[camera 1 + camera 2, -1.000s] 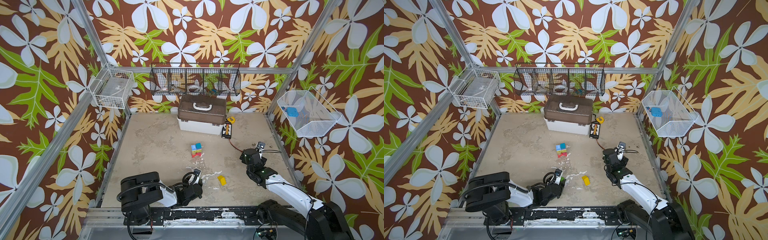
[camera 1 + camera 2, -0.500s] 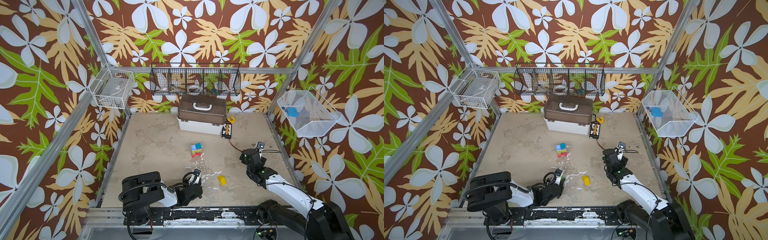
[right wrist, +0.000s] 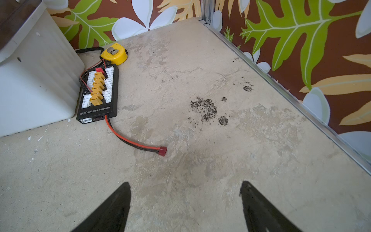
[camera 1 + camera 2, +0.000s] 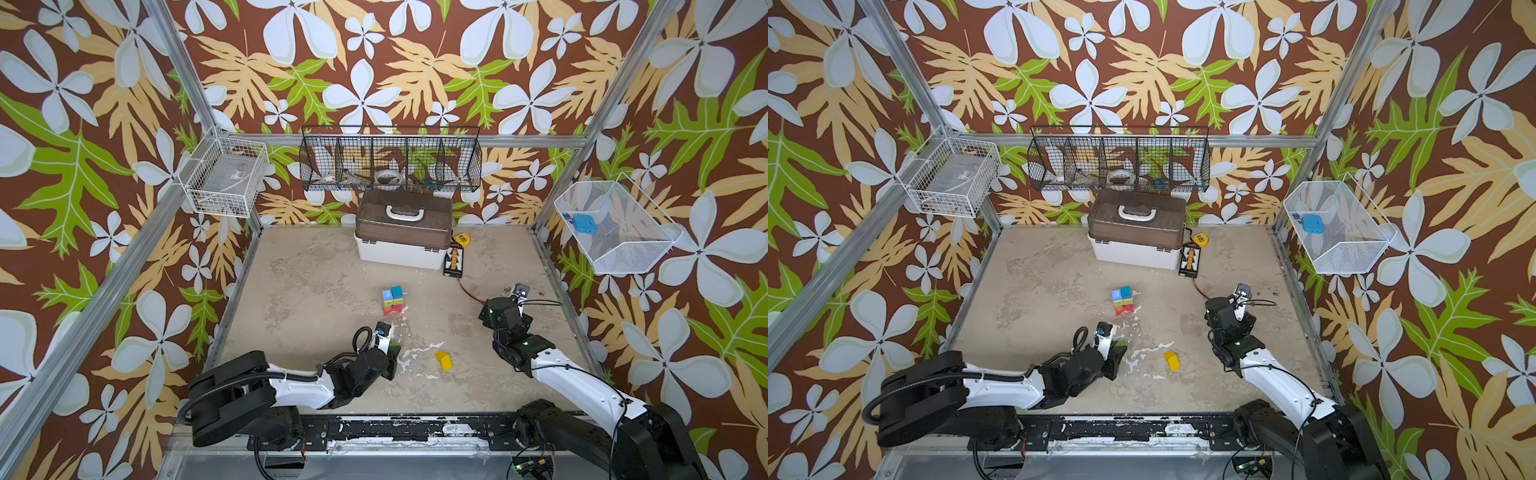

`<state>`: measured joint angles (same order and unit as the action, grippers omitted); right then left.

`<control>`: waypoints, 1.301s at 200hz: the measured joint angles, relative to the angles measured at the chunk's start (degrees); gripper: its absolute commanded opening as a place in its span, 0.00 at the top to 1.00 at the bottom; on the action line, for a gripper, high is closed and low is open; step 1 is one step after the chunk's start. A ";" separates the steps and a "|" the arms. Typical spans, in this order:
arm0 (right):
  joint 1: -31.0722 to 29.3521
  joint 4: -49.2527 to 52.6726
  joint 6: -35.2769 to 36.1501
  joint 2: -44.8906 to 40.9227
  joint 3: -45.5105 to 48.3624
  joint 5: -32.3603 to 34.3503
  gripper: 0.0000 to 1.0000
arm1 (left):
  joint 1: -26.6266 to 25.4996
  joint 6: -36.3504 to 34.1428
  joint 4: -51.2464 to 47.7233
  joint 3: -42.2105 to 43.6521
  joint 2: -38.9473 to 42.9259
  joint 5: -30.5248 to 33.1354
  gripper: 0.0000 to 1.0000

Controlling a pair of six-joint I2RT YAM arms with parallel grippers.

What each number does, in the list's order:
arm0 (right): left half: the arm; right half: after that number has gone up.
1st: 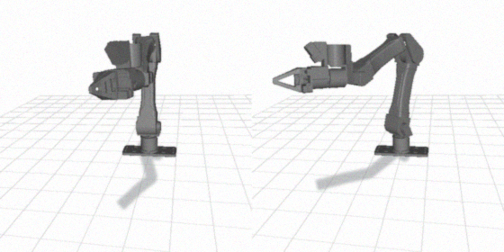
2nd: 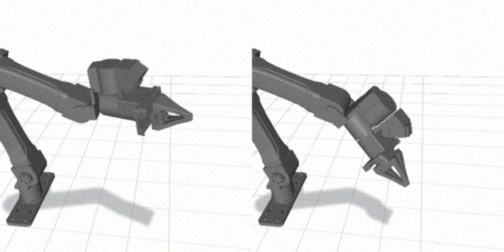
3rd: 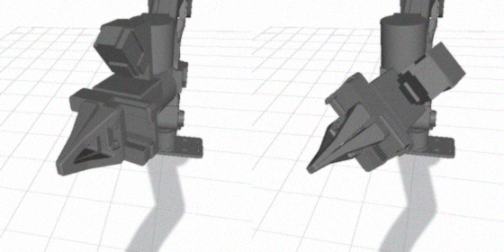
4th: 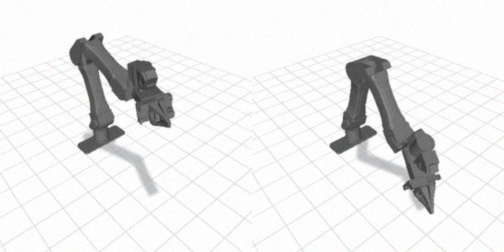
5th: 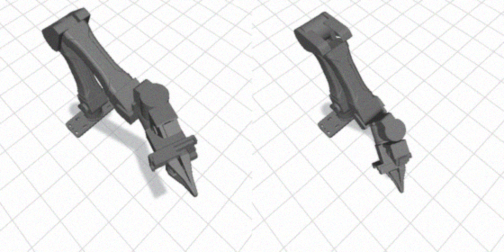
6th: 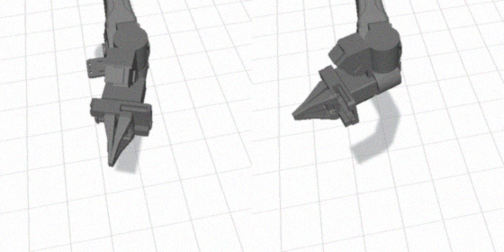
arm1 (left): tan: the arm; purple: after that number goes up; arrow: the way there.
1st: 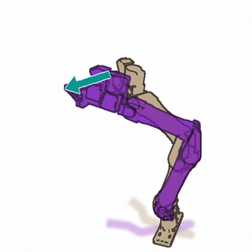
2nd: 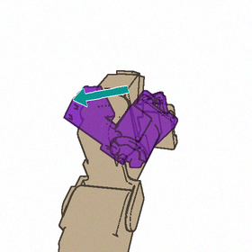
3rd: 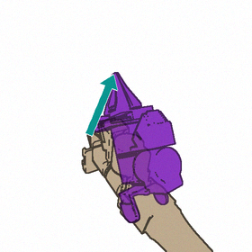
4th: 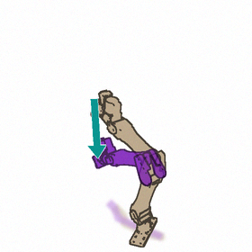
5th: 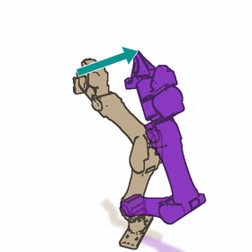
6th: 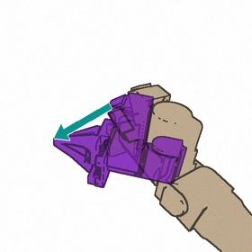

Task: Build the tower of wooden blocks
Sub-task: 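Lift the green cube with the left gripper and carry it over the tower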

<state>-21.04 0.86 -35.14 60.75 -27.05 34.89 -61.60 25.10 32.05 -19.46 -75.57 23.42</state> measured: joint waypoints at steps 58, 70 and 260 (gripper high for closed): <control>0.00 -1.22 0.66 -5.22 2.99 -0.22 0.11 | 10.84 -4.22 -10.14 -9.86 11.80 -5.86 1.00; 0.00 -1.62 0.66 -6.56 3.82 -0.35 0.10 | 11.58 -6.62 -12.26 -14.34 11.61 -7.61 1.00; 0.02 -4.22 1.31 -9.33 5.66 -1.81 0.08 | 39.04 -56.43 -15.04 -18.32 0.72 -59.30 1.00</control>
<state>-21.02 -3.36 -33.82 51.42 -21.39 33.08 -22.57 -31.33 17.02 -37.78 -74.85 -35.88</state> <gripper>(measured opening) 0.915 0.329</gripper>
